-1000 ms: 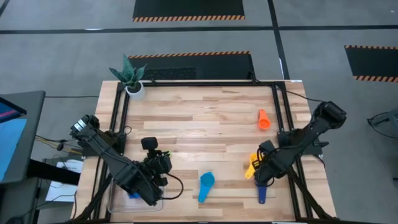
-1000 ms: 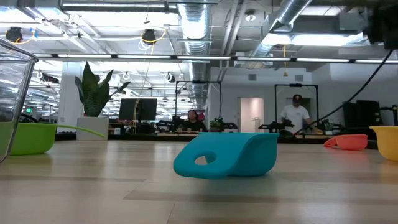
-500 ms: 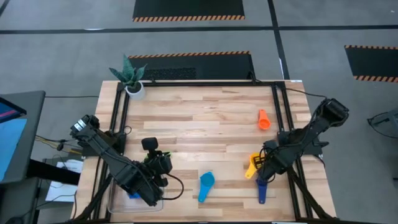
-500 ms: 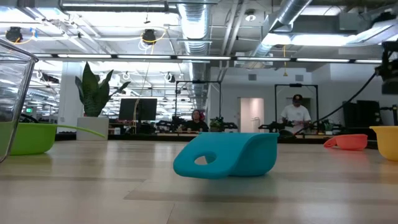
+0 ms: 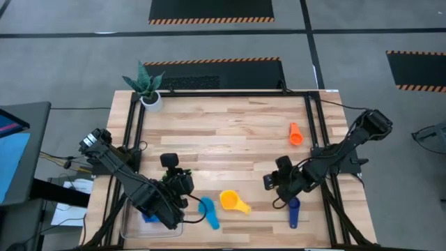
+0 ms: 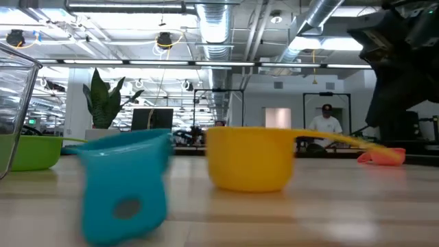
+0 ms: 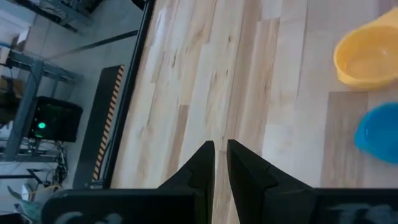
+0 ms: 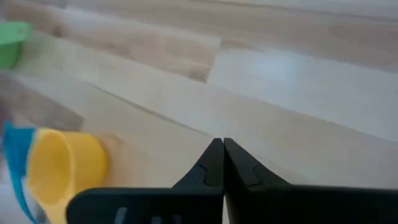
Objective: Nest measuring cups in basket
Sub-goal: Stack the yellow measuring cup on top of the blue measuring cup in the transparent bin
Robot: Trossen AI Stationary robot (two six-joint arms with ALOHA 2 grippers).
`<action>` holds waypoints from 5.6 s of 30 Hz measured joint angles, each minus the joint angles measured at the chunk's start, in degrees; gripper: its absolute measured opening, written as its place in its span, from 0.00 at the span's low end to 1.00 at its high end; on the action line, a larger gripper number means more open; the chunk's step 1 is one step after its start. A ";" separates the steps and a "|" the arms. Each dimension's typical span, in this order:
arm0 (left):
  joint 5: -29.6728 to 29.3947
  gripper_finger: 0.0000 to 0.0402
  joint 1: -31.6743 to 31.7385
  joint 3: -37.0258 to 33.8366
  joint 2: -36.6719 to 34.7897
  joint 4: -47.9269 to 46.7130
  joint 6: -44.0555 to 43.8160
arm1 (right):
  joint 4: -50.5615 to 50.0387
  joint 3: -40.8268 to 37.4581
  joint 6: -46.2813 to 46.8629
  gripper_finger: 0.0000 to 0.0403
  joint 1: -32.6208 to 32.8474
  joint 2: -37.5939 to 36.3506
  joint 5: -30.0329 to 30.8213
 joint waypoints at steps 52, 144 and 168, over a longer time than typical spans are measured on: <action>44.50 0.24 26.92 -3.53 20.89 53.53 57.72 | 10.93 14.65 -72.65 0.06 -5.64 -32.04 16.40; 37.74 0.22 19.87 11.50 20.72 26.85 95.23 | -30.54 14.58 -45.85 0.05 5.97 -19.36 -3.56; 30.35 0.22 17.52 0.22 20.79 39.02 118.99 | -30.53 14.60 -24.80 0.05 15.78 -3.45 -2.55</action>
